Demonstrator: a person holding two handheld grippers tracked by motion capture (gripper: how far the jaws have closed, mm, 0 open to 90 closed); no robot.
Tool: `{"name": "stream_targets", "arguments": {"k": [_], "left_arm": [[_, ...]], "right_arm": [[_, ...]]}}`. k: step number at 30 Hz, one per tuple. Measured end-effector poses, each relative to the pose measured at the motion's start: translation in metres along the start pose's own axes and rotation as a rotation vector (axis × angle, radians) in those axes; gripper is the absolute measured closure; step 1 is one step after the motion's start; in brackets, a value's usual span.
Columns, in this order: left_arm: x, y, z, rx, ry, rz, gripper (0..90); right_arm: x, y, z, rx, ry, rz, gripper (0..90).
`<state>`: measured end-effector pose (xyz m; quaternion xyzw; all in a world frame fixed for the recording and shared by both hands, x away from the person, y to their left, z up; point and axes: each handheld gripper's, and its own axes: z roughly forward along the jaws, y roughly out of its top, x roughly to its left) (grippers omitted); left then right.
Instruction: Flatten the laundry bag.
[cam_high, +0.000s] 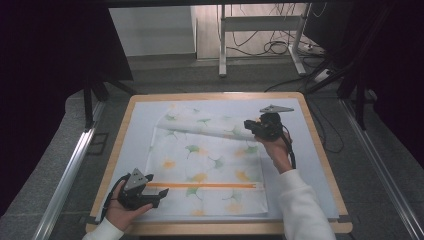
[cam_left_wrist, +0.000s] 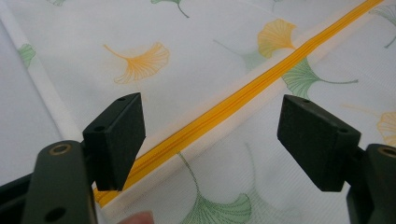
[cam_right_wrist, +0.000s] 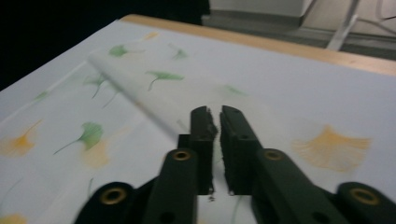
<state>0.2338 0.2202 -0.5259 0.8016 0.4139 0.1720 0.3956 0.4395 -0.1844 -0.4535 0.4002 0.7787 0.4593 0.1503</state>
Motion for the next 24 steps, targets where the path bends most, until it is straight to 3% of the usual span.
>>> {"name": "stream_targets", "arguments": {"k": [2, 6, 13, 15, 24], "left_arm": [[0.000, 0.000, 0.000, -0.003, -0.001, -0.002, 23.2], [0.002, -0.001, -0.004, -0.013, -0.002, -0.003, 23.2], [0.002, 0.000, -0.003, -0.011, -0.002, -0.008, 23.4], [0.002, 0.000, -0.003, -0.011, -0.008, -0.004, 23.4], [0.004, -0.001, -0.004, -0.019, -0.024, -0.009, 23.5]], "right_arm": [[0.009, -0.002, 0.010, 0.052, 0.039, -0.029, 89.0], [0.020, -0.008, 0.025, 0.121, 0.062, -0.059, 89.1], [0.030, -0.016, 0.045, 0.202, 0.074, -0.099, 89.1], [0.032, -0.020, 0.056, 0.247, 0.059, -0.127, 89.1], [0.019, -0.027, 0.083, 0.293, 0.014, -0.083, 89.2]]}}
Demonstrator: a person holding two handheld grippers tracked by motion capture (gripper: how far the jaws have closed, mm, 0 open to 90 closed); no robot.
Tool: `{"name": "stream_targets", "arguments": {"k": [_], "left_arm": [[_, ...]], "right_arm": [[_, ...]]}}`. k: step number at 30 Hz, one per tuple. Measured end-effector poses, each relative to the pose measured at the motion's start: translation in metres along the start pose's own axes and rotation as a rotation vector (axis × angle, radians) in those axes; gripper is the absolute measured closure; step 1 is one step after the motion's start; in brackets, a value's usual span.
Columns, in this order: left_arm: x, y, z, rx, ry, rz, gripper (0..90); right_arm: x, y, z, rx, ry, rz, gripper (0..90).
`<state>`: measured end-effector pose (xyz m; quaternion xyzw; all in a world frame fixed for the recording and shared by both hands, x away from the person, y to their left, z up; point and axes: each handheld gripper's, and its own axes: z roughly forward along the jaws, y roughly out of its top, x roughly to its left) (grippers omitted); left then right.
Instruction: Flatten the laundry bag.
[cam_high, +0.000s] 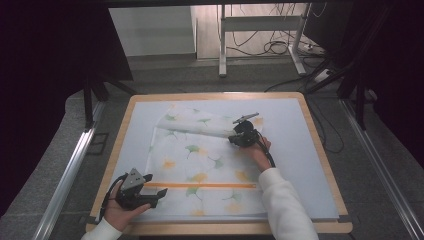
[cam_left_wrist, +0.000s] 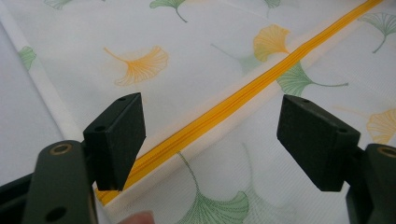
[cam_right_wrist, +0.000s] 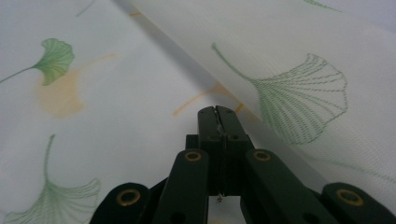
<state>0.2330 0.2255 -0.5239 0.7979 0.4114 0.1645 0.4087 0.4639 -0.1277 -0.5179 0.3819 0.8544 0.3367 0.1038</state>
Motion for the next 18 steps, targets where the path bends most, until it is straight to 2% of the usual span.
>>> {"name": "stream_targets", "arguments": {"k": [3, 5, 11, 16, 18], "left_arm": [[0.001, 0.000, 0.000, 0.002, -0.002, -0.002, 23.5], [0.002, 0.001, 0.001, 0.001, -0.004, -0.008, 23.5], [0.002, 0.001, 0.001, 0.002, -0.005, -0.012, 23.7], [0.002, 0.002, 0.001, 0.003, -0.007, -0.011, 23.7], [0.002, 0.001, 0.001, 0.001, -0.006, -0.011, 23.7]], "right_arm": [[-0.004, 0.001, 0.003, 0.001, -0.009, 0.014, 89.1], [-0.010, 0.008, 0.003, -0.019, -0.019, 0.048, 89.2], [-0.020, 0.021, 0.007, -0.018, -0.056, 0.064, 89.2], [-0.033, 0.027, 0.014, -0.024, -0.087, 0.116, 89.2], [-0.039, 0.028, 0.016, -0.033, -0.104, 0.154, 89.2]]}}
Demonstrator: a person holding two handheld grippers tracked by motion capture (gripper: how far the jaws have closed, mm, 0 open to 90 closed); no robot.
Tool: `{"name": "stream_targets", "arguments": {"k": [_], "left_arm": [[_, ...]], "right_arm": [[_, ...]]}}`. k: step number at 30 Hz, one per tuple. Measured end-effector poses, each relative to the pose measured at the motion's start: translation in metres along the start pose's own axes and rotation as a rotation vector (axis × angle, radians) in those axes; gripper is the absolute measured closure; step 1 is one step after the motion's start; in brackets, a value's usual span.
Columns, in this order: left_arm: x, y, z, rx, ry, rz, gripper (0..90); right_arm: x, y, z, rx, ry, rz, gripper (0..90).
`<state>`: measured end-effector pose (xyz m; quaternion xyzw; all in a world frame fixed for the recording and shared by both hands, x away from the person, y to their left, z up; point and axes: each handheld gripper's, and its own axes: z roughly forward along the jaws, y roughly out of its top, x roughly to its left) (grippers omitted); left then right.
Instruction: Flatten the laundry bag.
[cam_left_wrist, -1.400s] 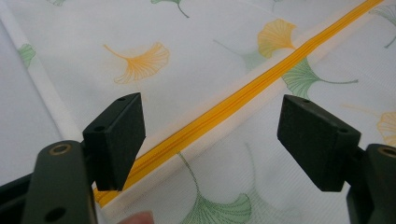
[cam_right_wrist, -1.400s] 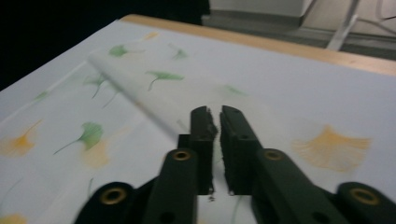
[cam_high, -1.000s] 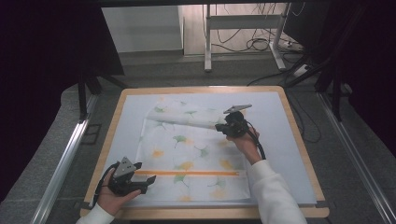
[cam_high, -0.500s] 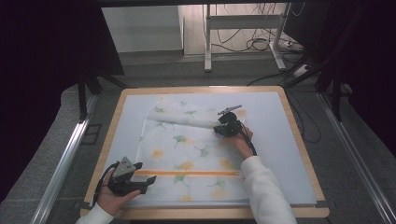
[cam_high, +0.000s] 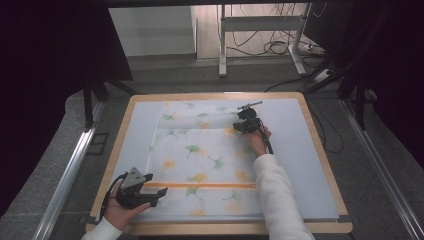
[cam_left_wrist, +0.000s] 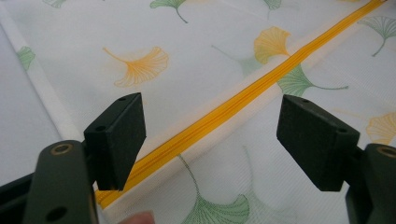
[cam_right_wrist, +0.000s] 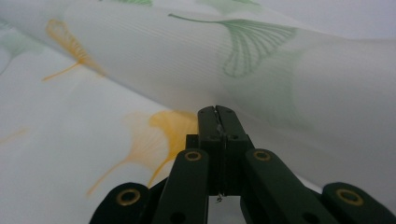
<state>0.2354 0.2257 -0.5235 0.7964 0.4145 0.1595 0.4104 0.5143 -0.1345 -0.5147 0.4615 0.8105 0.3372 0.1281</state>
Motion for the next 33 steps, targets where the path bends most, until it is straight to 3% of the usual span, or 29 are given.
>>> {"name": "stream_targets", "arguments": {"k": [2, 3, 11, 16, 18, 21, 24, 26, 33], "left_arm": [[0.000, 0.000, 0.000, -0.002, 0.001, -0.001, 23.7], [0.000, 0.000, -0.001, -0.003, 0.004, 0.002, 23.7], [0.000, 0.000, -0.002, -0.007, 0.006, 0.001, 23.6], [0.000, 0.000, -0.001, -0.009, 0.007, -0.015, 23.9], [0.000, 0.000, 0.000, -0.008, 0.009, -0.023, 26.2], [-0.002, 0.000, 0.000, -0.012, 0.004, -0.024, 27.6], [-0.003, 0.001, 0.001, -0.013, 0.005, -0.023, 27.3], [-0.004, 0.001, 0.000, -0.006, -0.006, -0.018, 26.6], [-0.007, 0.003, 0.001, -0.011, 0.008, -0.001, 25.8]], "right_arm": [[-0.008, 0.002, 0.002, -0.008, -0.011, 0.059, 89.2], [-0.010, 0.001, 0.003, -0.007, -0.009, 0.066, 89.2], [-0.005, -0.002, -0.011, -0.009, 0.003, 0.030, 89.1], [0.003, -0.015, -0.043, -0.033, 0.044, -0.031, 89.2], [0.004, -0.018, -0.050, -0.042, 0.059, -0.034, 89.2], [0.009, -0.031, -0.080, -0.077, 0.097, -0.048, 89.2], [0.012, -0.039, -0.093, -0.088, 0.110, -0.064, 89.2], [0.016, -0.052, -0.112, -0.121, 0.148, -0.066, 89.2], [0.026, -0.083, -0.139, -0.126, 0.180, -0.106, 89.2]]}}
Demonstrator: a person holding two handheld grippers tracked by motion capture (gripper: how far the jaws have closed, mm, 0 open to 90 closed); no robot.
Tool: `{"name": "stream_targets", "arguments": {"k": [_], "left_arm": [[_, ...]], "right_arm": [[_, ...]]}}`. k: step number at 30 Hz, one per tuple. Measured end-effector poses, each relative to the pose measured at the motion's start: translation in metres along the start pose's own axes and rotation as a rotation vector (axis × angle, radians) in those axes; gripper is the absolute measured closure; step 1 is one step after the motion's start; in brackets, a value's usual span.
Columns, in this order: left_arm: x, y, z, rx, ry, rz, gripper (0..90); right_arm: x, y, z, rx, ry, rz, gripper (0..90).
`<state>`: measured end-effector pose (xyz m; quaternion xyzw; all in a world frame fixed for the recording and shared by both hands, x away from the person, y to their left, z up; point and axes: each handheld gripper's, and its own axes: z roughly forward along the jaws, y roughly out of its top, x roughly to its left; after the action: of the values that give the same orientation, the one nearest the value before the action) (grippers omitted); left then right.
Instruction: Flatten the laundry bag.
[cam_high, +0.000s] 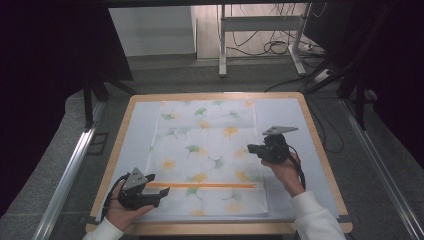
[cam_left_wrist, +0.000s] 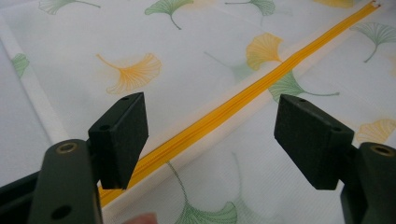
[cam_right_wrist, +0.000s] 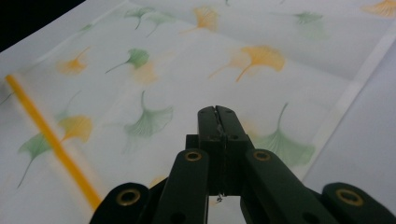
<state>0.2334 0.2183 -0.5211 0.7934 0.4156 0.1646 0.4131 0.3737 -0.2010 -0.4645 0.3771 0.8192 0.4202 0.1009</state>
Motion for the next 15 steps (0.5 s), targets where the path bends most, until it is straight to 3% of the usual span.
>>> {"name": "stream_targets", "arguments": {"k": [8, 15], "left_arm": [[0.000, -0.001, -0.002, -0.022, 0.015, 0.004, 25.8], [0.003, 0.001, -0.001, -0.055, 0.020, 0.003, 24.9]], "right_arm": [[0.024, -0.041, -0.022, 0.010, 0.072, -0.016, 89.2], [0.042, -0.066, -0.033, 0.031, 0.095, -0.043, 89.2]]}}
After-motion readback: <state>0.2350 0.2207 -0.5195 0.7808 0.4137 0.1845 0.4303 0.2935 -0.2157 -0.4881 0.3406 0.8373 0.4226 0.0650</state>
